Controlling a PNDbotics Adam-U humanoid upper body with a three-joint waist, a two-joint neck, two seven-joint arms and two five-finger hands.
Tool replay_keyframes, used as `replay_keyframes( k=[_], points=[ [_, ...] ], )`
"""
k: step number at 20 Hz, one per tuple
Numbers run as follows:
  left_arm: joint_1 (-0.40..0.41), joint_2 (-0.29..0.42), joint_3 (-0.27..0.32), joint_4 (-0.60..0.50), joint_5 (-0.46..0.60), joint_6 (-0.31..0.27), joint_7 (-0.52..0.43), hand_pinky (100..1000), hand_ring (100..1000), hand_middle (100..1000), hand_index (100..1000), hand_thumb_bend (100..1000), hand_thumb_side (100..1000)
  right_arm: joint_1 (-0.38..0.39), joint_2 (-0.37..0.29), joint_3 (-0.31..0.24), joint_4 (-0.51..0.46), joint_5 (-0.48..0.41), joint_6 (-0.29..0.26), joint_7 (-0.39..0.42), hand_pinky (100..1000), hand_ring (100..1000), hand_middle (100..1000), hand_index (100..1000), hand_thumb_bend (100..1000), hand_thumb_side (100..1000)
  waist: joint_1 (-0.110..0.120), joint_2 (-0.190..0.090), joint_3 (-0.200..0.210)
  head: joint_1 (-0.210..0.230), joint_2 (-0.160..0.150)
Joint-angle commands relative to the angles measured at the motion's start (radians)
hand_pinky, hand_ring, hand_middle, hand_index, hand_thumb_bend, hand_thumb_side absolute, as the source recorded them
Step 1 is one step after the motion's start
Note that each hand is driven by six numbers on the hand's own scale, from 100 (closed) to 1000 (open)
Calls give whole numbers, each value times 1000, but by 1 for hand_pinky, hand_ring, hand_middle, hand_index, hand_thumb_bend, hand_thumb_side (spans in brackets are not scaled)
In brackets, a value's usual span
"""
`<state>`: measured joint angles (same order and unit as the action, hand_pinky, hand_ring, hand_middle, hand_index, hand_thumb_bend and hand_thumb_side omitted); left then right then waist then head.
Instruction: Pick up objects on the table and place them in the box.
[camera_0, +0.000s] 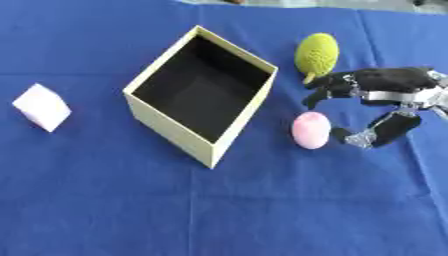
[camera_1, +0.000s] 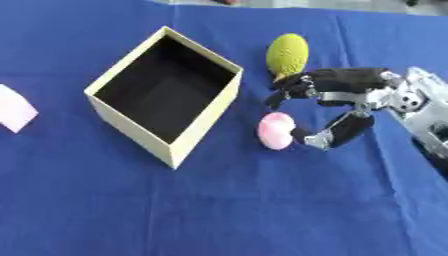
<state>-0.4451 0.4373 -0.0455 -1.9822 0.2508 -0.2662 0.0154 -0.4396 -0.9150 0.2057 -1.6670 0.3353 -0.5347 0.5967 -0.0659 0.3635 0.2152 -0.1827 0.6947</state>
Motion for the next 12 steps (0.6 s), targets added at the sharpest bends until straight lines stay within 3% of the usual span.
replay_keyframes(
  k=[1, 12],
  points=[
    [-14, 10, 6, -18, 3, 0, -3, 700, 794, 699, 794, 100, 574, -9, -16, -3, 3, 14, -17, 15, 1000, 1000, 777, 940, 100, 394, 4, -17, 0, -3, -1],
    [-17, 6, 6, -18, 5, 0, -4, 700, 795, 700, 793, 100, 574, -30, 0, 0, 52, 54, -46, 31, 1000, 1000, 799, 946, 100, 429, 2, -12, 6, -7, -4]
  ],
)
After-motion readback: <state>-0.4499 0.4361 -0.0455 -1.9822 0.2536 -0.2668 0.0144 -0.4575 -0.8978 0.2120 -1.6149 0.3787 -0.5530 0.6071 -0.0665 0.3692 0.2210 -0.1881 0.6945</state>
